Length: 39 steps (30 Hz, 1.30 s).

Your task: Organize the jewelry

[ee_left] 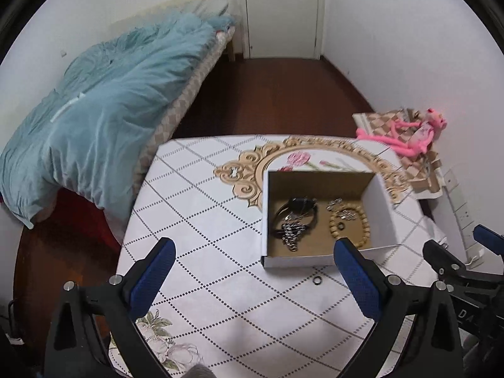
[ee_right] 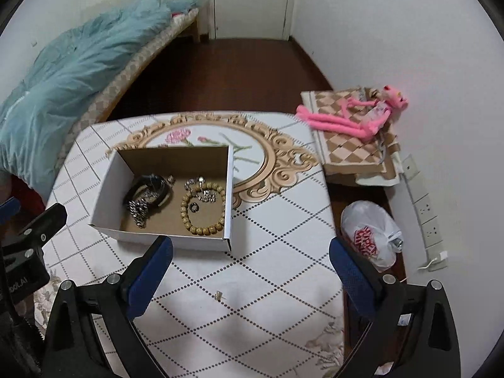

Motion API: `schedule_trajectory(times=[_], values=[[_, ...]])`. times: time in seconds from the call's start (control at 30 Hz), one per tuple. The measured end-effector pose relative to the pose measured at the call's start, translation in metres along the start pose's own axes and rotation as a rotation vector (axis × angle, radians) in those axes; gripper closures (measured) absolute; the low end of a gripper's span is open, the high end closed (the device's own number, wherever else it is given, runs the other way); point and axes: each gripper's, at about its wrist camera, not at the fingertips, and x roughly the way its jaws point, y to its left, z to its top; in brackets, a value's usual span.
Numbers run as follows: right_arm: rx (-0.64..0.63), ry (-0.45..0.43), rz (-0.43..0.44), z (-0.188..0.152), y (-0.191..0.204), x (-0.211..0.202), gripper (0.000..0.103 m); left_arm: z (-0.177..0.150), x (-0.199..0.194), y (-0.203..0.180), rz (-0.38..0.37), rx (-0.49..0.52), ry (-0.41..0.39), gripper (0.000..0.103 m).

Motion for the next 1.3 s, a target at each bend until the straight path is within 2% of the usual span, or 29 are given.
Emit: schedule_trajectory(times=[0.33, 0.57, 0.67, 0.77, 0.87, 0.97, 1.1, 1.23, 1.3], values=[[0.029, -0.133, 0.005, -0.012, -0.007, -0.080, 0.002, -0.005, -0.073, -0.001, -0.055, -0.008, -0.114, 0.000], [0.047, -0.190, 0.021, -0.016, -0.009, -0.114, 0.002, -0.006, -0.092, 0.001, -0.059, -0.018, -0.142, 0.000], [0.048, -0.196, 0.028, -0.018, -0.008, -0.118, 0.002, -0.009, -0.090, 0.003, -0.048, -0.033, -0.127, 0.001], [0.058, -0.171, 0.036, -0.021, -0.009, -0.108, 0.002, -0.016, -0.078, 0.003, -0.028, -0.037, -0.094, 0.001], [0.057, -0.109, 0.032, -0.032, -0.010, -0.081, 0.002, -0.029, -0.053, 0.003, 0.000, -0.028, -0.040, 0.001], [0.045, -0.022, 0.005, -0.047, -0.007, -0.039, 0.002, -0.046, -0.018, 0.002, 0.018, -0.020, 0.049, 0.001], [0.041, 0.074, 0.012, -0.069, -0.003, 0.017, 0.003, -0.067, 0.022, 0.002, 0.037, -0.006, 0.145, 0.001], [0.048, 0.126, 0.041, -0.084, 0.005, 0.053, 0.020, -0.079, 0.049, 0.003, 0.041, -0.006, 0.218, 0.001], [0.053, 0.139, 0.051, -0.088, 0.008, 0.064, 0.025, -0.082, 0.059, 0.005, 0.045, -0.003, 0.240, 0.001]])
